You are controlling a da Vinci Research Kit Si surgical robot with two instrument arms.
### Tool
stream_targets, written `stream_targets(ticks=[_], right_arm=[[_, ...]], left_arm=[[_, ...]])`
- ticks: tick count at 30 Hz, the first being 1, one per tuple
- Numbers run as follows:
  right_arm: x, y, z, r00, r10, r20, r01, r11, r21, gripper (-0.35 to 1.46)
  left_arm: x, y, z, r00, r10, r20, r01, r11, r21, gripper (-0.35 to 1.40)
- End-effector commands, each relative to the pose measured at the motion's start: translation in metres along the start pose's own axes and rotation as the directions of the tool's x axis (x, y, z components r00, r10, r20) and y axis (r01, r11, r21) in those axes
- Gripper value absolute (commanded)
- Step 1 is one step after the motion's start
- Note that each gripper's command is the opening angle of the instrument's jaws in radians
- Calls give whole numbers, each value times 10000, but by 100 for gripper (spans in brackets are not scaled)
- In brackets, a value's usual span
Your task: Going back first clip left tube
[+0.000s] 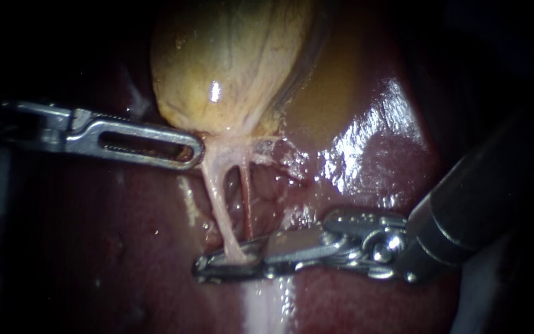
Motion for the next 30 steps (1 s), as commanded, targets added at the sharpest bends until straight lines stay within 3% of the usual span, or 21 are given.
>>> stream_targets(ticks=[1,9,13,15,18,30], right_arm=[[0,0,0,10000,-2,-1,2,10000,-2,-35],[0,-1,0,10000,-8,-47,8,10000,37,-35],[15,-3,1,9916,-1286,-172,1287,9917,53,39],[23,-4,0,9853,-1660,-394,1650,9859,-278,47],[30,-5,-4,9797,-1909,-604,1871,9803,-637,49],[28,-8,-27,9681,-2445,-545,2413,9687,-587,49]], left_arm=[[0,0,0,10000,2,-3,-2,10000,3,-35],[0,1,0,10000,2,-3,-2,10000,3,-35],[0,2,0,10000,1,-5,-1,10000,4,-35],[-1,2,0,10000,1,-5,-1,10000,5,-35],[-1,3,-1,10000,0,-6,0,10000,6,-35],[-1,3,-1,10000,1,-4,-1,10000,4,-35]])
